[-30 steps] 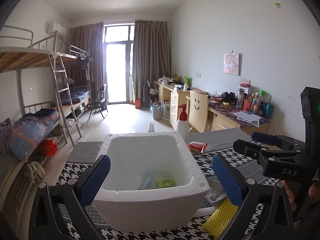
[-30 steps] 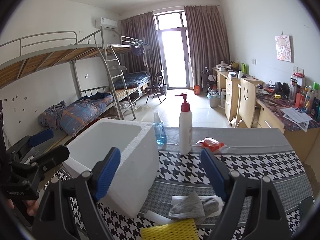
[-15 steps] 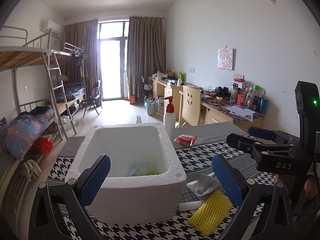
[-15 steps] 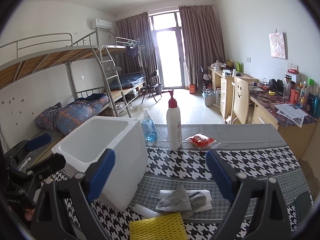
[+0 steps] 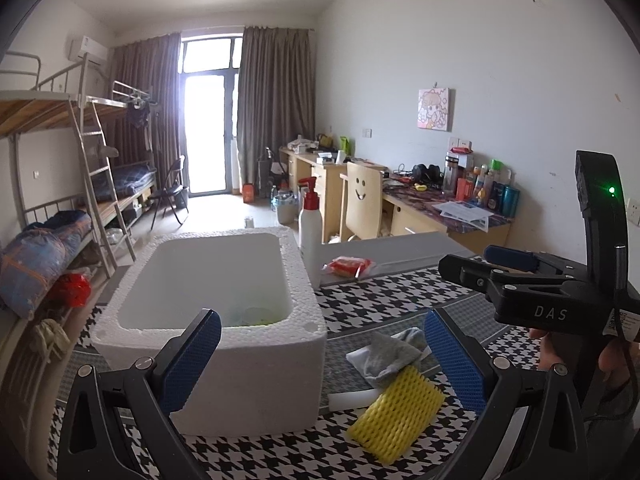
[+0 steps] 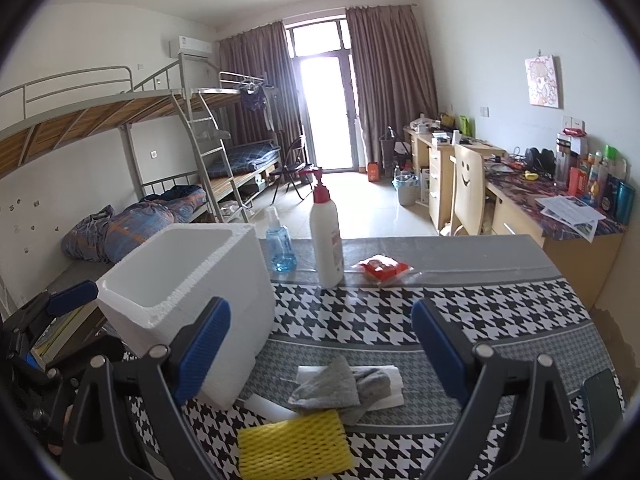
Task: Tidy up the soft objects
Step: 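Move the left tool toward the yellow foam net sleeve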
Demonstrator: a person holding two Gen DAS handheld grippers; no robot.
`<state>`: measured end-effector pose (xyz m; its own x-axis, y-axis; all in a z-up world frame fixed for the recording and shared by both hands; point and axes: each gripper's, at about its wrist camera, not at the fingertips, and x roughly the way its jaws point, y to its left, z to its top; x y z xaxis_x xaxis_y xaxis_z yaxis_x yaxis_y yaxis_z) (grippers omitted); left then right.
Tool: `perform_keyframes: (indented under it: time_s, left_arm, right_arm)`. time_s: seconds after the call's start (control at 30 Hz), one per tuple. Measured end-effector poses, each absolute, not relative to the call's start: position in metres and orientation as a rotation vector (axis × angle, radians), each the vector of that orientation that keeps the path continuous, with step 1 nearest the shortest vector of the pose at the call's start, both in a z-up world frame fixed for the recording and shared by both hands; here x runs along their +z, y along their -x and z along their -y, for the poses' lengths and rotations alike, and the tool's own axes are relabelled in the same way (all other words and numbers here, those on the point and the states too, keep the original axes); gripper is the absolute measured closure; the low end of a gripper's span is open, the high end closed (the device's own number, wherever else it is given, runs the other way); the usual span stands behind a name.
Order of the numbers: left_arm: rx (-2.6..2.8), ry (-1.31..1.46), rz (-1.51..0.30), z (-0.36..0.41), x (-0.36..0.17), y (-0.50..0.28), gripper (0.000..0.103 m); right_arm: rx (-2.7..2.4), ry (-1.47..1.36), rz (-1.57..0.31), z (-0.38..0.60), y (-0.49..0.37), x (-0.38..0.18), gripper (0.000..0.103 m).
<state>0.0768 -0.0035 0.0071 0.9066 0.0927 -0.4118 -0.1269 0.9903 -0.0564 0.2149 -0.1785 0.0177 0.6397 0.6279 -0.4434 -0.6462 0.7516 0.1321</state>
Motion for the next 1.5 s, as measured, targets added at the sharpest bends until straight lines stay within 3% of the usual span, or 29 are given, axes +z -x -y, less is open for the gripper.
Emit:
perform_keyframes:
  time_s: [1.5]
  left_arm:
    - [-0.005, 0.070, -0.537, 0.041, -0.055, -0.086, 0.001]
  right_arm:
    - [0.677, 0.047, -0.595, 0.189, -0.224, -0.020, 0.009]
